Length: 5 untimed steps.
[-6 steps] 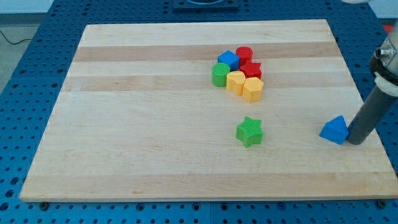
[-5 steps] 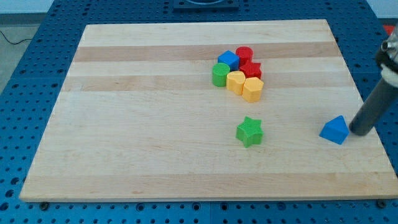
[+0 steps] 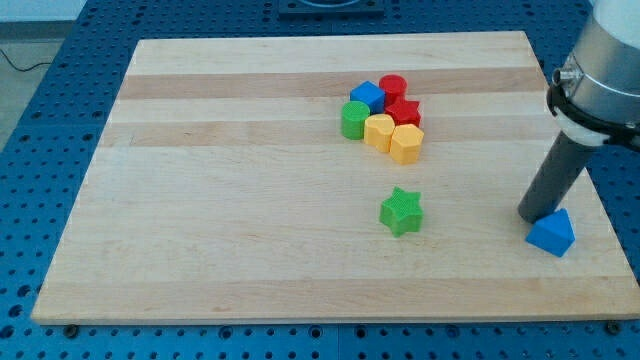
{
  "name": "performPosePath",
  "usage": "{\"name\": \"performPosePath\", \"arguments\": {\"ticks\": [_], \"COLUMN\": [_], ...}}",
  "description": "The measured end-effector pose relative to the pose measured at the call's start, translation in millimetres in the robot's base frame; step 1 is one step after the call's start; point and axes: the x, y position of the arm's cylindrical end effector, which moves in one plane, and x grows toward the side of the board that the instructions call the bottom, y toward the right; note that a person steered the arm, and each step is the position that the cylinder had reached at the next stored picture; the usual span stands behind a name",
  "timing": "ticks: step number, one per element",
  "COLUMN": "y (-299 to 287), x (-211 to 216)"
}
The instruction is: Slightly push blue triangle to the bottom right corner
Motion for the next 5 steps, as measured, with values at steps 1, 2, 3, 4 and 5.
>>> {"name": "performPosePath", "arguments": {"ticks": [1,2,3,4,5], "y": [0.0,0.0,0.0,0.0,-1.6], "x": [0.5,11.3,16.4,8.0,-16.7]}}
